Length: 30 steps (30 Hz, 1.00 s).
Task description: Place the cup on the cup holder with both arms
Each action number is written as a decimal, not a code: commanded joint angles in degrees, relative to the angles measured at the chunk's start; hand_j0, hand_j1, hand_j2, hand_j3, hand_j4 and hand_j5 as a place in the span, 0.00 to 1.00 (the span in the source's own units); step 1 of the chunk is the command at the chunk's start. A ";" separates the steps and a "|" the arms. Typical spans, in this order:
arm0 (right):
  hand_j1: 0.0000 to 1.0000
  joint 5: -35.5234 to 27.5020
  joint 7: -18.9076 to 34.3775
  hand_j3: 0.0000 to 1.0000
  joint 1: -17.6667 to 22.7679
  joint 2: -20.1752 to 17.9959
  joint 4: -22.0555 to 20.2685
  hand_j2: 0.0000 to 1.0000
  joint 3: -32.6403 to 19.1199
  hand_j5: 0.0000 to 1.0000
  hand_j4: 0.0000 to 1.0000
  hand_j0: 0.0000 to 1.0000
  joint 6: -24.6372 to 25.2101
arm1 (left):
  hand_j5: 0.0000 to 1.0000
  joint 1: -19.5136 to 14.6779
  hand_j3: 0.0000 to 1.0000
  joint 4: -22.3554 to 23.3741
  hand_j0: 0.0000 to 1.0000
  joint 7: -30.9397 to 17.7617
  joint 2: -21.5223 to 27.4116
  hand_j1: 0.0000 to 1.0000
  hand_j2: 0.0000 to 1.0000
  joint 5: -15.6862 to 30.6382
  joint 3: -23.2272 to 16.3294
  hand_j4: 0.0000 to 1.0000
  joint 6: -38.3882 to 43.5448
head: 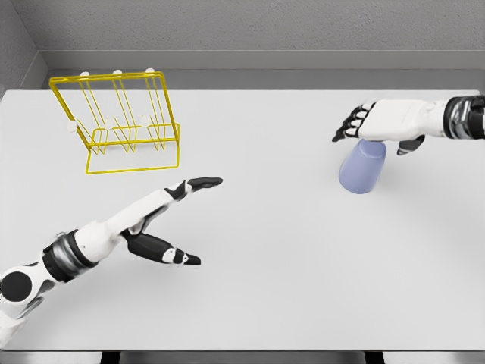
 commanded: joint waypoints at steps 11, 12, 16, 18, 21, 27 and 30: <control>1.00 1.42 -0.02 1.00 0.00 2.42 3.79 1.00 2.84 1.00 1.00 1.00 0.13 | 1.00 -2.37 1.00 5.82 1.00 0.33 -2.76 1.00 1.00 11.23 0.30 1.00 13.58; 1.00 1.42 -0.02 1.00 0.00 2.42 3.79 1.00 2.93 1.00 1.00 1.00 0.13 | 1.00 -2.55 1.00 5.82 1.00 0.42 -2.76 1.00 1.00 11.32 0.39 1.00 15.25; 0.92 1.94 -0.02 0.92 0.09 2.33 3.70 0.92 3.19 0.92 0.92 0.92 0.13 | 1.00 -3.34 1.00 7.31 1.00 0.86 -4.78 1.00 1.00 12.11 1.27 1.00 18.42; 0.83 2.73 -0.02 0.83 0.09 2.33 3.61 0.83 3.19 0.83 0.83 0.83 0.13 | 1.00 -3.43 1.00 7.40 1.00 0.86 -4.95 1.00 1.00 12.72 1.27 1.00 18.86; 0.78 3.00 -0.02 0.78 0.09 2.33 3.44 0.78 3.72 0.78 0.78 0.78 0.13 | 1.00 -3.43 1.00 7.84 1.00 0.86 -6.09 1.00 1.00 12.72 1.27 1.00 19.21; 0.77 3.52 -0.02 0.77 0.00 2.16 3.26 0.77 5.03 0.77 0.77 0.77 0.13 | 1.00 -3.34 1.00 10.03 1.00 0.77 -7.94 1.00 1.00 12.64 1.18 1.00 19.12; 0.68 3.44 -0.02 0.68 0.00 2.16 3.17 0.68 5.04 0.68 0.68 0.68 0.13 | 1.00 -3.34 1.00 13.29 1.00 0.77 -9.52 1.00 1.00 12.64 1.09 1.00 19.12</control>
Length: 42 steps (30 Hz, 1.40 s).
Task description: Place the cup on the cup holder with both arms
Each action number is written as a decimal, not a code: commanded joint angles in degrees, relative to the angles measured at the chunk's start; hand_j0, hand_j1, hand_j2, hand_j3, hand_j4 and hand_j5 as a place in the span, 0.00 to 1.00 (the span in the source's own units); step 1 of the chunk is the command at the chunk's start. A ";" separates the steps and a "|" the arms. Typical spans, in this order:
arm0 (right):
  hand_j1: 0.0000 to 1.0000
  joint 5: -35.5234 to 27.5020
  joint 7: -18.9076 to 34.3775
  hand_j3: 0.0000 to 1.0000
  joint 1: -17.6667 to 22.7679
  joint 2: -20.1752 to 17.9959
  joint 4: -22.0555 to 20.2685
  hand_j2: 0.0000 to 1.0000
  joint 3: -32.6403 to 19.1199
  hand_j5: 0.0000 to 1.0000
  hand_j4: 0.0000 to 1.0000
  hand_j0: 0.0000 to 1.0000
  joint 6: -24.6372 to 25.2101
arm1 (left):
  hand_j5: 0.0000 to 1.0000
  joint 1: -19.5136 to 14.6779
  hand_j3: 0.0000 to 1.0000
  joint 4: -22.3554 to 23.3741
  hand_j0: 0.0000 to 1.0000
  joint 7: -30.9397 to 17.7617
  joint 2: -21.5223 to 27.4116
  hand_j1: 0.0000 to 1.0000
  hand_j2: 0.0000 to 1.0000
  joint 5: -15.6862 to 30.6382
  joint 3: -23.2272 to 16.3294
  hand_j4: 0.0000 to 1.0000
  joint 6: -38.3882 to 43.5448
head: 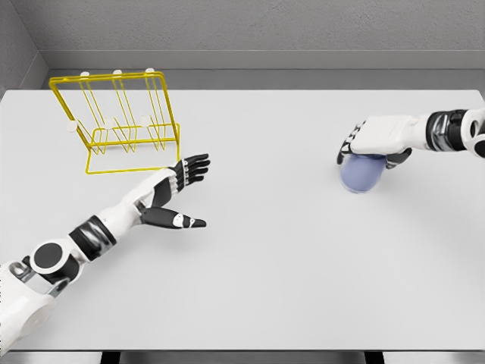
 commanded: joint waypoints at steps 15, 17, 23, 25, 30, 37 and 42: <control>0.64 1.72 0.42 0.64 -1.58 -0.77 -2.04 0.64 -0.04 0.64 0.64 0.64 -1.44 | 1.00 0.09 1.00 2.55 1.00 -0.09 -1.37 1.00 1.00 0.00 0.00 1.00 -0.31; 0.64 1.55 0.42 0.64 -1.76 -1.48 -3.71 0.64 -1.54 0.64 0.64 0.64 -1.44 | 1.00 0.09 1.00 2.55 1.00 -0.09 -1.29 1.00 1.00 0.00 0.00 1.00 -0.31; 0.64 1.55 0.42 0.64 -1.76 -1.48 -4.68 0.64 -1.98 0.64 0.64 0.64 -1.44 | 1.00 0.09 1.00 2.37 1.00 -0.09 -1.20 1.00 1.00 0.00 0.09 1.00 -0.40; 0.64 1.55 0.42 0.64 -1.67 -1.56 -8.80 0.64 -2.15 0.64 0.64 0.64 -1.44 | 1.00 0.09 1.00 2.37 1.00 -0.09 -1.11 1.00 1.00 0.00 0.09 1.00 -0.49; 0.64 1.72 0.42 0.64 -1.40 -1.83 -14.78 0.64 -2.15 0.64 0.64 0.64 -1.44 | 1.00 0.09 1.00 2.28 1.00 -0.09 -1.11 1.00 1.00 0.09 0.17 1.00 -0.49; 0.64 1.72 0.42 0.64 -1.05 -2.53 -24.98 0.64 -1.80 0.64 0.64 0.64 -1.44 | 1.00 0.09 1.00 2.37 1.00 -0.09 -1.11 1.00 1.00 0.09 0.17 1.00 -0.49; 0.64 1.55 0.42 0.64 -0.79 -1.48 -26.12 0.64 -1.36 0.64 0.64 0.64 -1.44 | 1.00 0.00 1.00 2.46 1.00 -0.09 -1.20 1.00 1.00 0.00 0.17 1.00 -0.40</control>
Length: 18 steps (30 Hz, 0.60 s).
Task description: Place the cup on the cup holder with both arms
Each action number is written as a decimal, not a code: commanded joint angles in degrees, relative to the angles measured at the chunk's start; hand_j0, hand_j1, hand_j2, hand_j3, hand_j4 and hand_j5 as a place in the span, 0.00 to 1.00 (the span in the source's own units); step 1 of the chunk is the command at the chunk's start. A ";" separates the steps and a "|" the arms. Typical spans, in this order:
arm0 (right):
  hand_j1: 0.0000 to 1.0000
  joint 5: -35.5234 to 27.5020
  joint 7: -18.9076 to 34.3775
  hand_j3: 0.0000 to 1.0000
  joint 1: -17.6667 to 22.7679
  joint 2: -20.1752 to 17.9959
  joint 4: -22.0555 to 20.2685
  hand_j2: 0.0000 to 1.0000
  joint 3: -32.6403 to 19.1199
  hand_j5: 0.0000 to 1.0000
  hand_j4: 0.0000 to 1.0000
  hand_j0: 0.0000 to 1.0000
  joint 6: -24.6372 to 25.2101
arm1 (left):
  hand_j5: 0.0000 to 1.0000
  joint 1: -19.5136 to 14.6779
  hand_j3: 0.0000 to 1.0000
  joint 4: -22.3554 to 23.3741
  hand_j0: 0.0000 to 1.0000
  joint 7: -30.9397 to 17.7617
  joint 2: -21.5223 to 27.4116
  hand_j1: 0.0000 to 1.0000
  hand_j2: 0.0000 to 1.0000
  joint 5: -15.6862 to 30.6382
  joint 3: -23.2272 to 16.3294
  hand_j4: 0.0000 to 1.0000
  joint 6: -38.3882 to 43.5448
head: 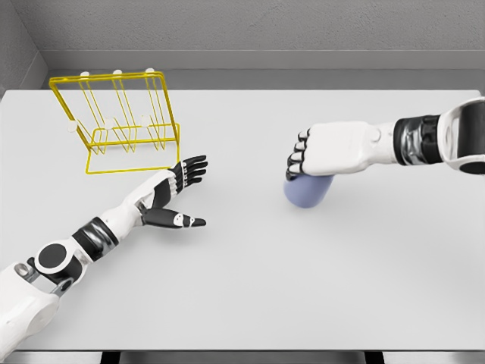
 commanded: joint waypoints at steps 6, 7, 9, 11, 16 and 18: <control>0.64 -0.20 -0.04 0.64 0.09 4.35 -0.97 0.64 0.27 0.64 0.64 0.64 0.16 | 1.00 0.00 1.00 -0.06 1.00 -0.01 0.11 1.00 1.00 0.24 0.03 1.00 -0.08; 0.64 -0.20 -0.04 0.64 0.09 5.14 -0.97 0.64 0.27 0.64 0.64 0.64 0.16 | 1.00 -0.09 1.00 -0.15 1.00 -0.01 0.11 1.00 1.00 0.24 0.03 1.00 -0.08; 0.64 -0.20 -0.04 0.64 0.18 6.37 -0.97 0.64 0.27 0.64 0.64 0.64 0.16 | 1.00 -0.09 1.00 -0.06 1.00 -0.01 0.11 1.00 1.00 0.24 0.03 1.00 -0.08; 0.64 -0.20 -0.04 0.64 0.35 7.07 -0.97 0.64 0.36 0.64 0.64 0.64 0.16 | 1.00 -0.09 1.00 -0.06 1.00 -0.01 0.11 1.00 1.00 0.24 0.03 1.00 -0.08; 0.64 0.24 -0.04 0.64 0.35 9.45 -0.97 0.64 1.06 0.64 0.64 0.64 0.16 | 1.00 -0.09 1.00 -0.06 1.00 -0.01 0.11 1.00 1.00 0.24 0.11 1.00 0.01; 0.64 0.50 -0.04 0.64 0.26 10.15 -0.97 0.64 1.06 0.64 0.64 0.64 0.16 | 1.00 -0.09 1.00 -0.06 1.00 -0.01 0.11 1.00 1.00 0.24 0.38 1.00 0.01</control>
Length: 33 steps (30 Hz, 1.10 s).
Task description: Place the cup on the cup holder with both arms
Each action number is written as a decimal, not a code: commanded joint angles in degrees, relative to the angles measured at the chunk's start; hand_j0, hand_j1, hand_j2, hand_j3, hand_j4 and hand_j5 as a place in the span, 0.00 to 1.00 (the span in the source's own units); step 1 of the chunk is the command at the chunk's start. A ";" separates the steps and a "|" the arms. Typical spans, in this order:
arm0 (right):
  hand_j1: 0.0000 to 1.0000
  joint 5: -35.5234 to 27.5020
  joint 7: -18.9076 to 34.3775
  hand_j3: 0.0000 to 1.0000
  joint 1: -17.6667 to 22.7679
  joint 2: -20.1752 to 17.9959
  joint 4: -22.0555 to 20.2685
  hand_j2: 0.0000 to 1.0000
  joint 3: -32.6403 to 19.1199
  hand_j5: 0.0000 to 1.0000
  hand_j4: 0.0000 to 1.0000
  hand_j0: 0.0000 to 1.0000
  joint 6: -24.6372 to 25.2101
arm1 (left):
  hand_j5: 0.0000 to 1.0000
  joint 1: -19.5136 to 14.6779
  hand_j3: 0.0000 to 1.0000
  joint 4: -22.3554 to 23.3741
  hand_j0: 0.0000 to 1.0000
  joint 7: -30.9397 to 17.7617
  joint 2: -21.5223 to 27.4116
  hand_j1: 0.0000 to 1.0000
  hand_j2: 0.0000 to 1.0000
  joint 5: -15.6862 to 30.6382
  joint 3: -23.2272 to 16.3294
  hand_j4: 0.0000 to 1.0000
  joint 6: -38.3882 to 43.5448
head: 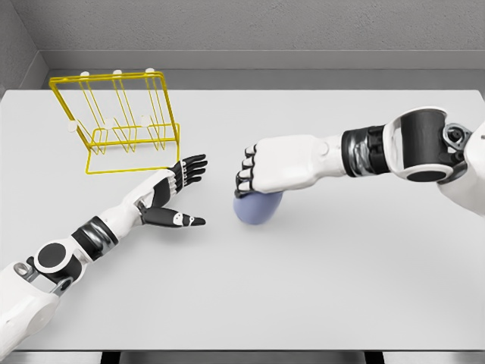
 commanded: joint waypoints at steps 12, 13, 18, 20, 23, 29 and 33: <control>0.64 2.00 -0.03 0.64 -0.18 4.06 4.39 0.64 1.54 0.64 0.64 0.64 0.15 | 1.00 0.00 1.00 0.05 1.00 -0.01 0.04 1.00 1.00 0.22 0.27 1.00 0.04; 0.65 2.00 -0.03 0.65 -0.18 4.06 4.48 0.65 1.54 0.65 0.65 0.65 0.15 | 1.00 0.00 1.00 0.05 1.00 -0.01 0.04 1.00 1.00 0.22 0.27 1.00 0.04; 0.96 3.14 -0.03 0.96 -0.18 4.06 4.48 0.96 1.80 0.96 0.96 0.96 0.15 | 1.00 0.00 1.00 0.05 1.00 -0.01 -0.05 1.00 1.00 0.13 0.27 1.00 0.04; 0.99 3.14 -0.03 0.99 -0.18 4.06 4.48 0.99 1.80 0.99 0.99 0.99 0.15 | 1.00 0.00 1.00 0.05 1.00 -0.01 -0.05 1.00 1.00 0.22 0.27 1.00 0.04; 0.99 3.06 -0.03 0.99 -0.09 4.06 4.39 0.99 1.80 0.99 0.99 0.99 0.15 | 1.00 0.00 1.00 0.05 1.00 -0.01 -0.05 1.00 1.00 0.22 0.27 1.00 0.04; 1.00 2.79 -0.03 1.00 -0.35 3.71 4.13 1.00 0.92 1.00 1.00 1.00 0.15 | 1.00 0.00 1.00 0.14 1.00 -0.01 0.03 1.00 1.00 0.22 0.27 1.00 0.04; 1.00 2.18 -0.03 1.00 -0.35 1.77 3.69 1.00 -2.50 1.00 1.00 1.00 0.15 | 1.00 0.00 1.00 0.14 1.00 -0.01 -0.05 1.00 1.00 0.22 0.27 1.00 0.04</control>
